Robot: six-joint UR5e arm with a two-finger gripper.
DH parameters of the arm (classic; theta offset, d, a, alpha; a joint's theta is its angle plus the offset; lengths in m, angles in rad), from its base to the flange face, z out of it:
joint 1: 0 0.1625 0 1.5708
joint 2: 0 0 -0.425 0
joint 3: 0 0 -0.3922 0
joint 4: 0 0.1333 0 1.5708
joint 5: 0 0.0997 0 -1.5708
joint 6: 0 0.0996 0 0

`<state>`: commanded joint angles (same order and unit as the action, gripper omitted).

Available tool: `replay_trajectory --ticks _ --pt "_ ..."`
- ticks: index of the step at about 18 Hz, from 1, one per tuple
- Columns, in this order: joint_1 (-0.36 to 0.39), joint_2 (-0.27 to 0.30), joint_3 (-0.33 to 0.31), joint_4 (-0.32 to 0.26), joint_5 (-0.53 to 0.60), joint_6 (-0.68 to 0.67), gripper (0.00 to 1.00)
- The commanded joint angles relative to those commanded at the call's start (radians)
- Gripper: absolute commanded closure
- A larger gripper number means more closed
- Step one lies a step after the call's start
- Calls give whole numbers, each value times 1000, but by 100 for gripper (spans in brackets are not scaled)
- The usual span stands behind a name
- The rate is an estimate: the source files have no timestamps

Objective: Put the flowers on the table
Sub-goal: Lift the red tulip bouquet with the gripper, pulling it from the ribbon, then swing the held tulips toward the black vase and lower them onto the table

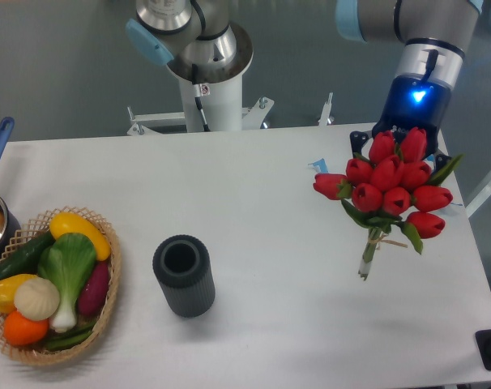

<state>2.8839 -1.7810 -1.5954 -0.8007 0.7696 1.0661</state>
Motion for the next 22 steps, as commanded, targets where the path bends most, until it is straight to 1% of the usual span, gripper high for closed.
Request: replay_trajectory --ticks 2,4,6,7,11,12,15,17,20,22 --pt "-5 12 3 -2 72 -2 64" --pt "-8 25 -9 -3 144 0 64" --pt "-29 31 -2 -17 216 2 64" --pt "-40 31 0 -21 271 2 64" --pt "-132 23 -1 -37 535 14 64" --pt "-156 17 2 -43 583 15 64" --pt "-199 -11 -5 -69 699 35 67" --pt "-242 -41 -15 -69 805 78 67" --pt "-302 -112 -15 -66 947 103 67" --pt "-322 -156 -15 -66 976 104 67"
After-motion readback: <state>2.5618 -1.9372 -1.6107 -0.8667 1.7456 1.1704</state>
